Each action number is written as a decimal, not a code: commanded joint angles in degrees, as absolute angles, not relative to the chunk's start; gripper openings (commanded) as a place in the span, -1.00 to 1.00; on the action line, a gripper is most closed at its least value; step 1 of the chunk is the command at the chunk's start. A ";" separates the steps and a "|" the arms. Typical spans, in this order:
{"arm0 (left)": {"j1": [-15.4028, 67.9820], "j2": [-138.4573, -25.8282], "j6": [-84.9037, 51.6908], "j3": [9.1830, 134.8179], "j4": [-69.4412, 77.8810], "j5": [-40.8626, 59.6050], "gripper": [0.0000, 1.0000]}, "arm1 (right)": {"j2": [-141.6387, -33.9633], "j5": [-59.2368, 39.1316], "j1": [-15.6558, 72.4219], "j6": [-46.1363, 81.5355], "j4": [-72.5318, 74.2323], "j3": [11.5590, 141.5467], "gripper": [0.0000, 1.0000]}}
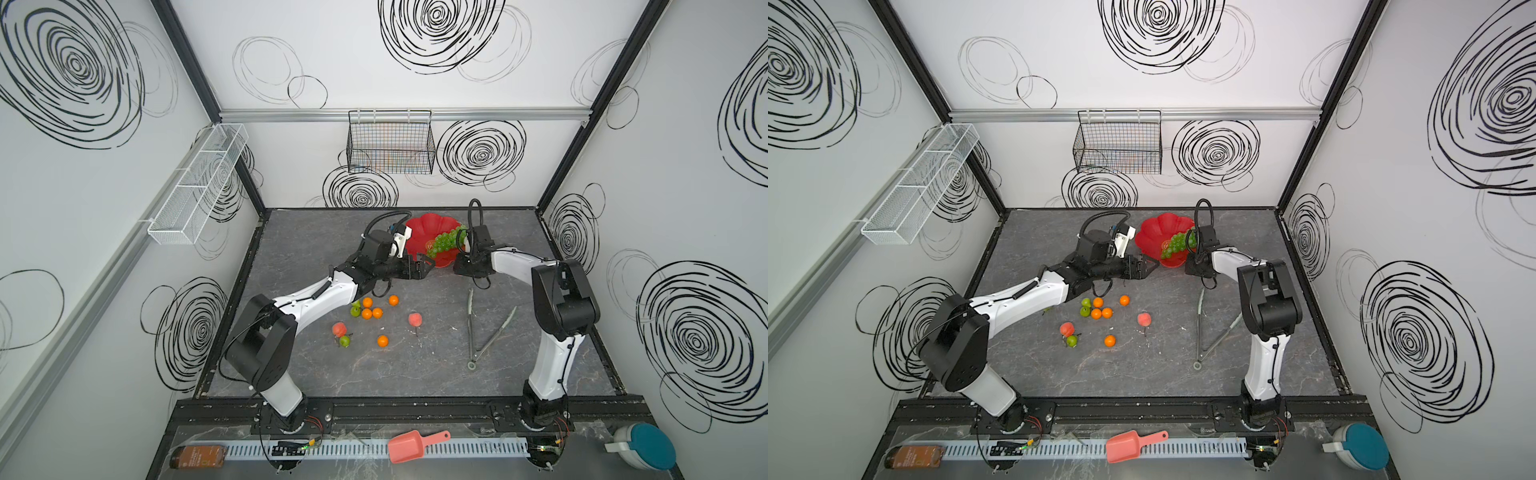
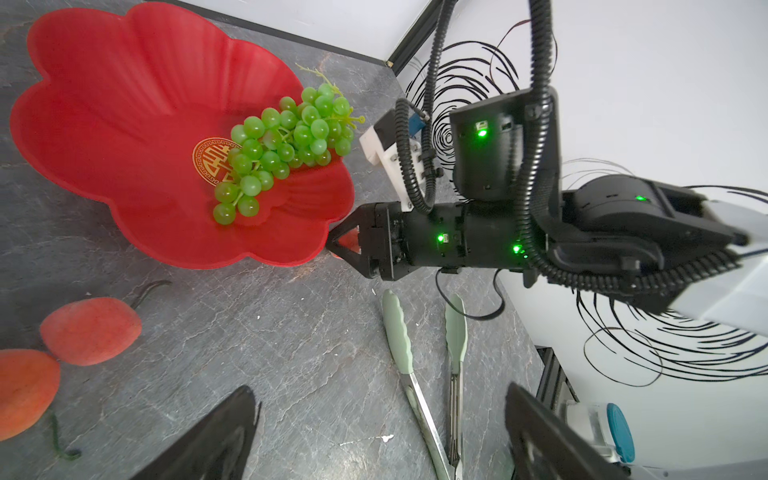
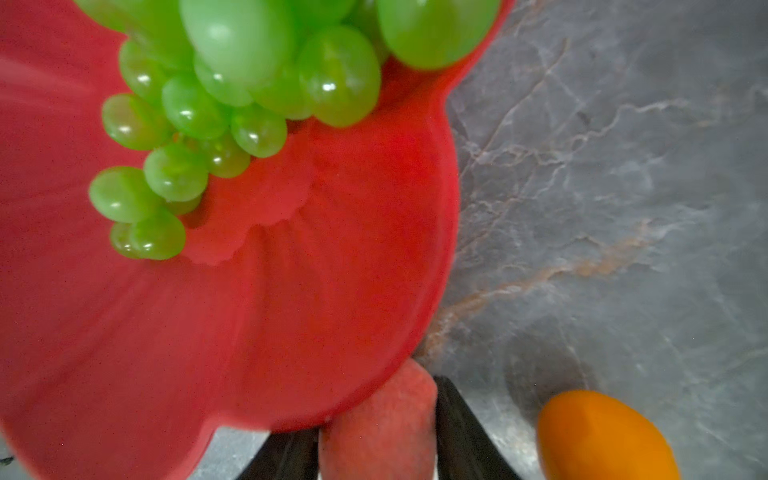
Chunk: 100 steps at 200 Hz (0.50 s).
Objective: Place and organize the fake fruits in the fruit bowl
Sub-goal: 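Grasp the pink peach beside the bowl with the right gripper, then lift the peach and drop it into the red bowl with the right gripper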
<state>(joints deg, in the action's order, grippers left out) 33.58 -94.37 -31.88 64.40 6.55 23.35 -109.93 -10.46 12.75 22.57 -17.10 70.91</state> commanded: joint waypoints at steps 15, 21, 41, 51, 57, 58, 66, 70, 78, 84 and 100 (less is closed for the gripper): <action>33.22 -92.31 -30.70 66.55 8.12 23.55 0.92 | -101.55 -9.03 12.74 22.71 -19.57 68.67 -0.12; 33.22 -92.13 -30.63 66.62 8.09 23.52 0.92 | -100.55 -8.65 12.69 22.38 -19.95 68.52 -0.13; 33.22 -92.02 -30.50 66.84 8.08 23.17 0.92 | -97.67 -8.35 12.24 21.60 -21.28 68.37 -0.14; 33.15 -92.32 -30.70 67.26 7.93 23.03 0.92 | -96.69 -8.50 12.22 21.13 -21.33 68.69 -0.15; 32.99 -92.60 -31.26 67.61 7.99 23.14 0.92 | -96.39 -8.73 12.26 20.98 -21.25 69.07 -0.15; 32.97 -92.66 -31.41 67.64 8.13 23.21 0.92 | -96.36 -8.80 12.28 20.95 -21.22 69.08 -0.15; 32.72 -93.10 -32.67 68.06 8.96 24.01 0.92 | -96.54 -9.49 12.45 20.68 -21.19 69.89 -0.16; 32.62 -93.28 -33.29 68.30 9.44 24.39 0.92 | -96.83 -9.79 12.52 20.62 -21.34 70.43 -0.15; 32.37 -93.82 -34.48 68.88 10.12 24.69 0.92 | -97.65 -10.02 12.88 20.40 -21.46 71.58 -0.15; 32.24 -94.31 -35.15 69.36 10.44 24.74 0.92 | -98.61 -10.02 13.30 20.30 -21.71 72.70 -0.16; 31.84 -95.76 -36.02 71.15 10.17 23.94 0.92 | -101.91 -9.76 14.44 19.93 -22.75 75.92 -0.15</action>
<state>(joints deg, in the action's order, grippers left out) 32.93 -94.21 -33.52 67.53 6.81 23.94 -98.06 -10.11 12.80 21.02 -20.29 71.35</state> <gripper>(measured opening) 0.961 0.424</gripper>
